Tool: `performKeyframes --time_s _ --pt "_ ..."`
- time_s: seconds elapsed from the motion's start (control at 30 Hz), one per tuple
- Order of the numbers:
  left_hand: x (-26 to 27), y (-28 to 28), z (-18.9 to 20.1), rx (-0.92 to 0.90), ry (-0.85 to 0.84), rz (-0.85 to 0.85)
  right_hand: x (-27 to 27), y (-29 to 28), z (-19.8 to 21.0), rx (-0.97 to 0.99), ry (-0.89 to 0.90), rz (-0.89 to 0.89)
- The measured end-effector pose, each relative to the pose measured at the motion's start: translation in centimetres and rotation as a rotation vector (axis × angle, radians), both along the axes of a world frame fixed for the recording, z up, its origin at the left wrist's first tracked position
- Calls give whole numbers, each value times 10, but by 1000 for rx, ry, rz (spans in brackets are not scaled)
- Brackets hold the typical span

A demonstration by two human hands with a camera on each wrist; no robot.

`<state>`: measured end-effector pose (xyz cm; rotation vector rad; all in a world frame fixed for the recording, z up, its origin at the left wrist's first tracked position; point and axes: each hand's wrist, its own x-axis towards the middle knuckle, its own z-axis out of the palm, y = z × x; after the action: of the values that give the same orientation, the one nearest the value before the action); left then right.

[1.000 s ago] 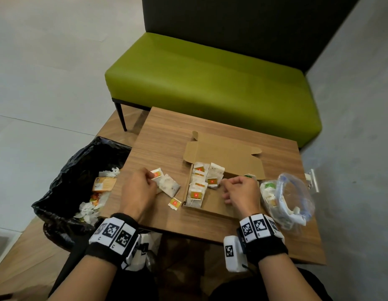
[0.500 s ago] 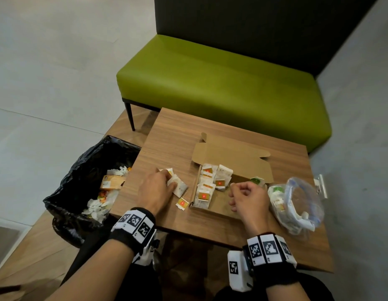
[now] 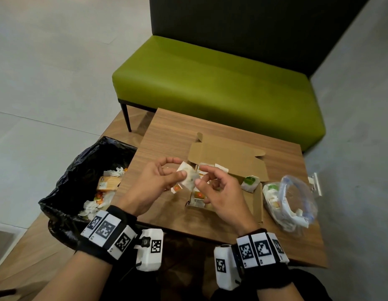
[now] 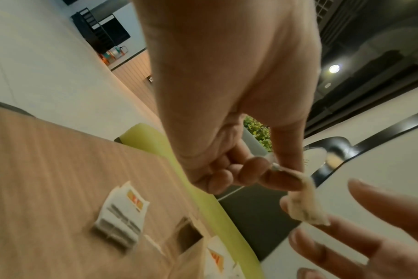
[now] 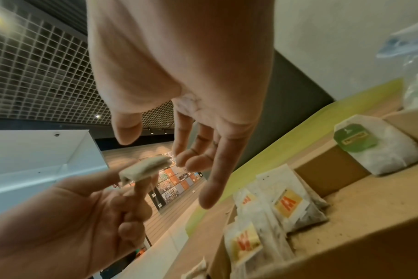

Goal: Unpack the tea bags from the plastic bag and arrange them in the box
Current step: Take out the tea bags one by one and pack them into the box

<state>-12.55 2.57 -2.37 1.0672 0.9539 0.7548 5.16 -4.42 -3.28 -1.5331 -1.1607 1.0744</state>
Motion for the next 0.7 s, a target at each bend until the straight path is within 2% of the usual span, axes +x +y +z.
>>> performKeyframes --time_s 0.17,0.33,0.47,0.6,0.7 --pt "7 -6 21 76 -19 -190 8 -9 5 -10 69 115" --pt "22 -15 25 124 -25 -116 15 -22 4 81 318 -94" --pt "37 -26 20 211 24 -117 17 -26 4 116 360 -131" --pt "42 -30 24 292 59 -131 29 -35 5 143 339 -108" --pt "44 -30 34 289 5 -145 43 -37 1 163 159 -128"
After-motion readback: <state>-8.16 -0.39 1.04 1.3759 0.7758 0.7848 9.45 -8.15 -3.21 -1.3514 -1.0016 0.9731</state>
